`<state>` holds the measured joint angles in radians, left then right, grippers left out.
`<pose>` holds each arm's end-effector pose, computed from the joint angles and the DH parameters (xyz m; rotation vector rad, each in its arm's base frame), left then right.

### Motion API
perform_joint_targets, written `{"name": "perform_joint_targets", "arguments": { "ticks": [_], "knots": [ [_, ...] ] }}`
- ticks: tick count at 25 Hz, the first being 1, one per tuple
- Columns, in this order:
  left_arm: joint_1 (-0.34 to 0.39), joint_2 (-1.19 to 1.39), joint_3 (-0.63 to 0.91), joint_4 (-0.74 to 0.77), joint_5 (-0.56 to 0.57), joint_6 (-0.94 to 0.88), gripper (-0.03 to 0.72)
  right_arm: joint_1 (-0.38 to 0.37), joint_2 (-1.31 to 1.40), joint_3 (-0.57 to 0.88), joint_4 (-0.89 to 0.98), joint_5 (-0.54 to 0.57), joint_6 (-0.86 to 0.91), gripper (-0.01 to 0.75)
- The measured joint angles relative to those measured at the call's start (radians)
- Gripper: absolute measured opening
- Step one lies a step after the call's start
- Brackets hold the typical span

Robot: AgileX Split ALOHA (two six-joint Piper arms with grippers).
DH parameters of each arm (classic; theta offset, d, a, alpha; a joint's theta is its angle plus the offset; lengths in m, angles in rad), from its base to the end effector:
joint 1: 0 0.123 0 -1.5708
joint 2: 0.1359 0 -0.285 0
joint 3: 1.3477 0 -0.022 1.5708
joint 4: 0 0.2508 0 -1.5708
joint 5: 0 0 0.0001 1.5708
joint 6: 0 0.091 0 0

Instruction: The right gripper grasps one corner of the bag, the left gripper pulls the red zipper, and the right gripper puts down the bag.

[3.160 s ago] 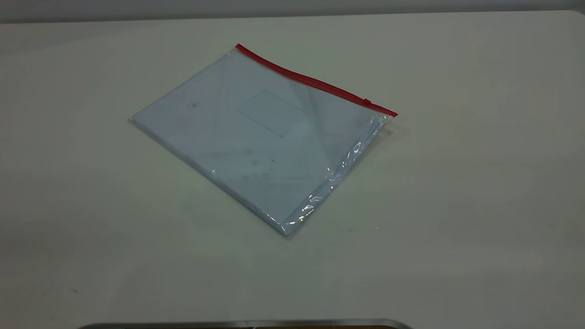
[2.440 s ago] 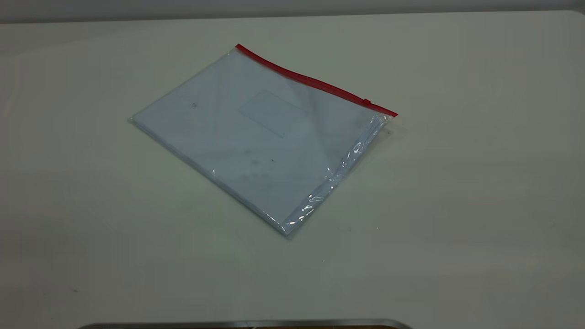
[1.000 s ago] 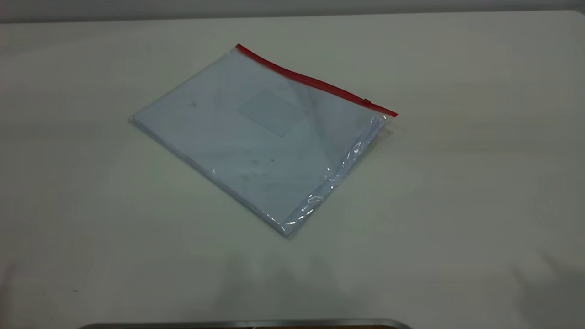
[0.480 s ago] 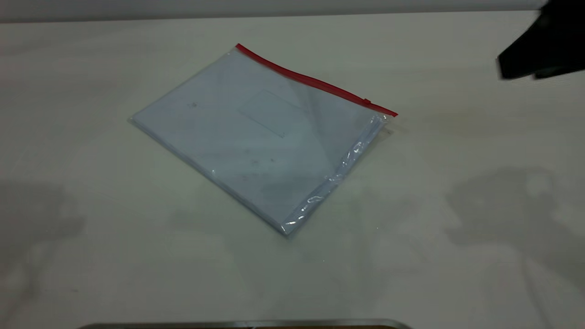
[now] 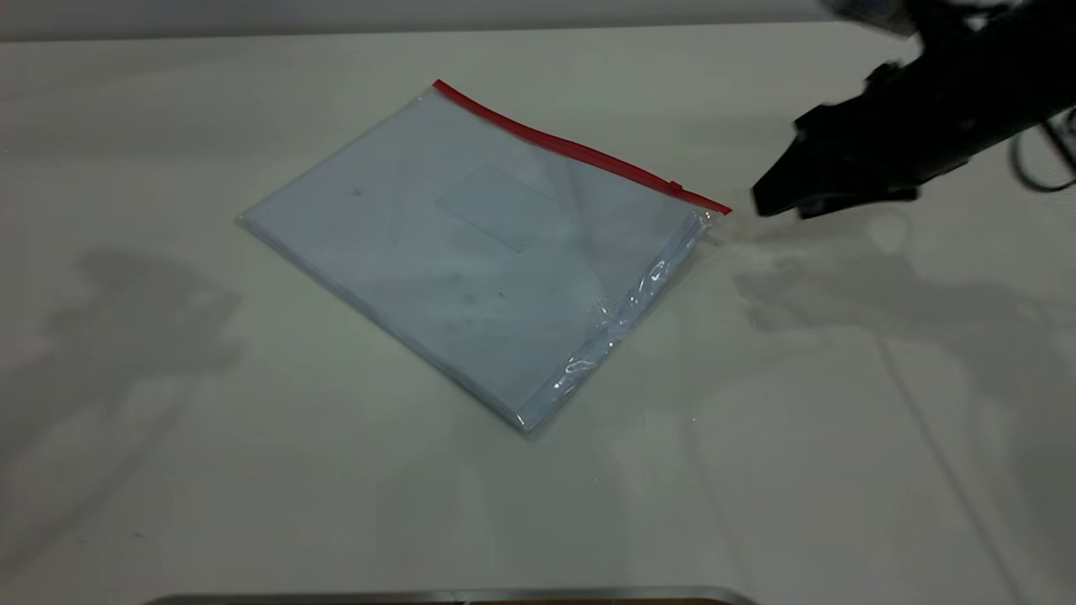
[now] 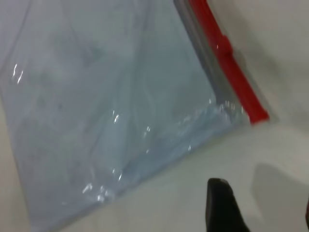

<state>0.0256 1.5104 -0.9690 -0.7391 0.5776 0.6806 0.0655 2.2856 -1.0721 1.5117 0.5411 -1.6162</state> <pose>0.3096 -0.0256 0.2504 0.1642 2.4313 -0.4405 0.3691 0.0712 0.0224 -0.3873 2.6108 0.7158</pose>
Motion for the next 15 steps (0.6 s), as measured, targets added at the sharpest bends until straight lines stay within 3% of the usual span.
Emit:
{"name": "perform_joint_targets", "arguments": {
  "ticks": [6,15],
  "knots": [
    [0.0,0.019,-0.001,-0.085,-0.007,0.071,0.405,-0.043,0.178,-0.188,-0.063,0.171,0.007,0.45],
    [0.0,0.019,-0.002,-0.094,-0.015,0.076,0.405,-0.055,0.306,-0.298,0.018,0.382,0.007,0.45]
  ]
}}
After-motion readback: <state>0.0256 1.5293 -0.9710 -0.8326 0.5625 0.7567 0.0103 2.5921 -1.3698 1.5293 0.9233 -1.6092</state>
